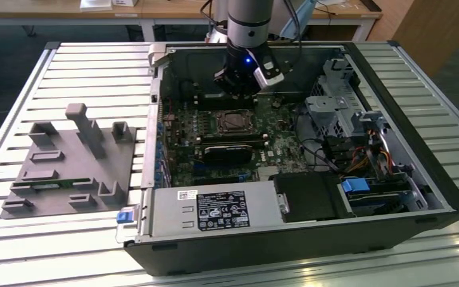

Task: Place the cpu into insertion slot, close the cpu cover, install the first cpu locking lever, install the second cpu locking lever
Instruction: 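Install the first cpu locking lever, then install the second cpu locking lever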

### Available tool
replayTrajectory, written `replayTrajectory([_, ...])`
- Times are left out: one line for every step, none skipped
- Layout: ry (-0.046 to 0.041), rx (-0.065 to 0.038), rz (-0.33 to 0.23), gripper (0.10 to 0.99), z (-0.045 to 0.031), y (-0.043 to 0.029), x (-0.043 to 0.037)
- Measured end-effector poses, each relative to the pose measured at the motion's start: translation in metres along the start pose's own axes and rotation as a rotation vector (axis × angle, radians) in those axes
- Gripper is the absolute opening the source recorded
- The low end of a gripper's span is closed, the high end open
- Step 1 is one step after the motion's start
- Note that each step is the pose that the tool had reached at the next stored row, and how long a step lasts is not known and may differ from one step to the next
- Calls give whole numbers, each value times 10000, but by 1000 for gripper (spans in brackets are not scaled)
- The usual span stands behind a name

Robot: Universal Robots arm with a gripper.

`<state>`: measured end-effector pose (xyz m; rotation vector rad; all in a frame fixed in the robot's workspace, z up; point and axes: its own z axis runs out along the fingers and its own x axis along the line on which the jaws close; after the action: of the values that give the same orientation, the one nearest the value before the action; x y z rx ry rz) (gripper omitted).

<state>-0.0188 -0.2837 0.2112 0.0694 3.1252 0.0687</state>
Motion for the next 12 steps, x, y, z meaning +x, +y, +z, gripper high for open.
replayTrajectory([0,0,-1,106,0,-2,-1])
replayTrajectory([0,0,-1,106,0,-3,-1])
replayTrajectory([0,0,0,106,0,-4,-1])
replayTrajectory([0,0,0,106,0,-4,-1])
replayTrajectory([0,0,-1,106,-1,-7,-1])
replayTrajectory([0,1,-2,106,-1,-11,-2])
replayTrajectory([0,1,-2,106,-1,-14,-2])
replayTrajectory([0,-1,-1,106,-1,-16,-2])
replayTrajectory([0,0,0,106,-1,-19,-2])
replayTrajectory([0,1,-1,106,-1,-23,-2])
replayTrajectory([0,1,-1,106,-2,-29,-2])
replayTrajectory([0,0,0,106,-2,-35,-3])
